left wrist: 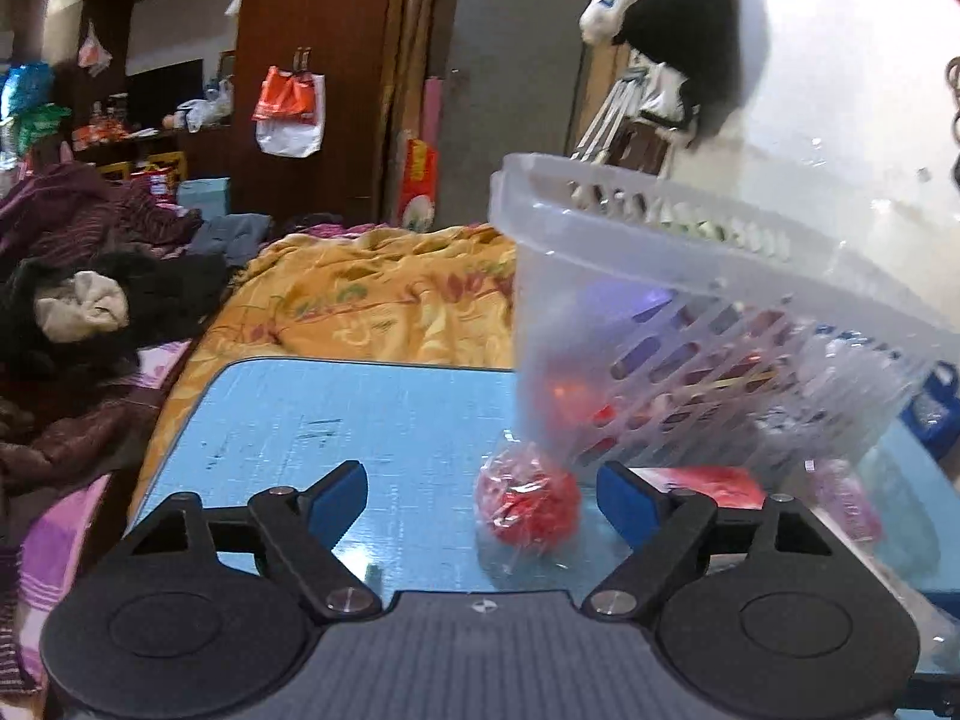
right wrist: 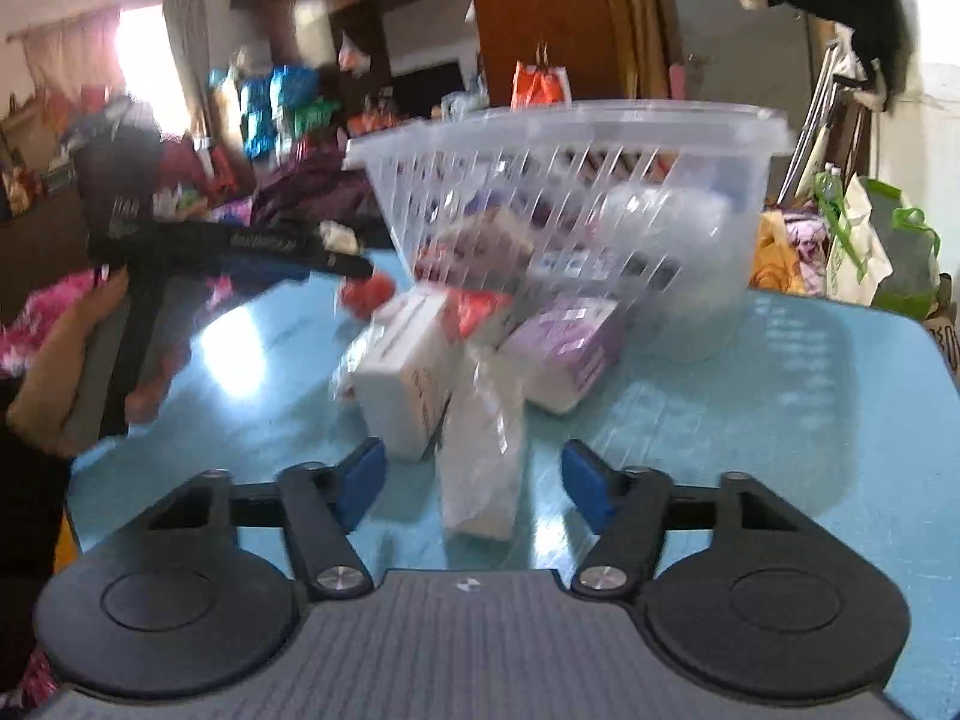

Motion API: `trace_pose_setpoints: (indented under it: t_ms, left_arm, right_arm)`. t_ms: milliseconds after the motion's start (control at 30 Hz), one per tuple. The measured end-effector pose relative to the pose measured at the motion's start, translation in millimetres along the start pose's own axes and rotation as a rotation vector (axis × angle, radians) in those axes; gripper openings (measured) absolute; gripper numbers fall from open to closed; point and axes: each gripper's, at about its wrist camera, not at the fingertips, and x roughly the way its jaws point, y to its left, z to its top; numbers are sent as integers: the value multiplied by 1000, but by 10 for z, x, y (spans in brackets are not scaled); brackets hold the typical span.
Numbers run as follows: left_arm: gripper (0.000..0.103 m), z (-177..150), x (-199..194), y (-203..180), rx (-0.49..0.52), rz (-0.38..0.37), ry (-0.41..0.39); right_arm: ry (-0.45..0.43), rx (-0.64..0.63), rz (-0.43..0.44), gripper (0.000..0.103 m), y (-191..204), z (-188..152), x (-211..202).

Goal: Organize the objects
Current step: 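Grasp a red bagged ball with the left tool while the right tool grasps a clear plastic bag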

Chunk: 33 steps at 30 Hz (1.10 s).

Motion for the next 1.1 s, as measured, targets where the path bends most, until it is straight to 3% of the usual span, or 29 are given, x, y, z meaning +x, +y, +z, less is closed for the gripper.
trace_pose_setpoints:
  t_ms: [100, 167, 233, 300, 400, 667, 833, 967, 1100]
  left_arm:
    - [79, -32, 55, 13, -14, -9, 21]
    - [64, -68, 65, 30, -27, -31, 50]
    - [59, -98, 89, 19, -18, -44, 61]
    - [41, -115, 88, -35, 6, -40, 65]
    - [41, -136, 44, -95, 43, -35, 42]
    - [41, -287, -422, -190, 88, -16, -156]
    - [41, -464, -778, -230, 61, -100, -273]
    - [41, -576, -965, -295, 74, -107, -363]
    - [41, -587, -965, -262, 70, -117, -403]
  right_arm:
    - [6, -2, -21, 34, 35, 2, 12]
    - [-13, 3, -21, 34, 38, -19, -20]
    - [-40, 13, -19, 34, 20, -28, -56]
    - [-77, 21, -18, 34, 3, -46, -132]
    - [-135, 25, -15, 34, 1, -69, -205]
    - [-231, 39, -26, 34, -34, -99, -316]
    - [-277, 47, -38, 34, -54, -105, -355]
    - [-285, 56, -42, 34, -70, -103, -349]
    - [-303, 55, -53, 34, -69, -115, -357]
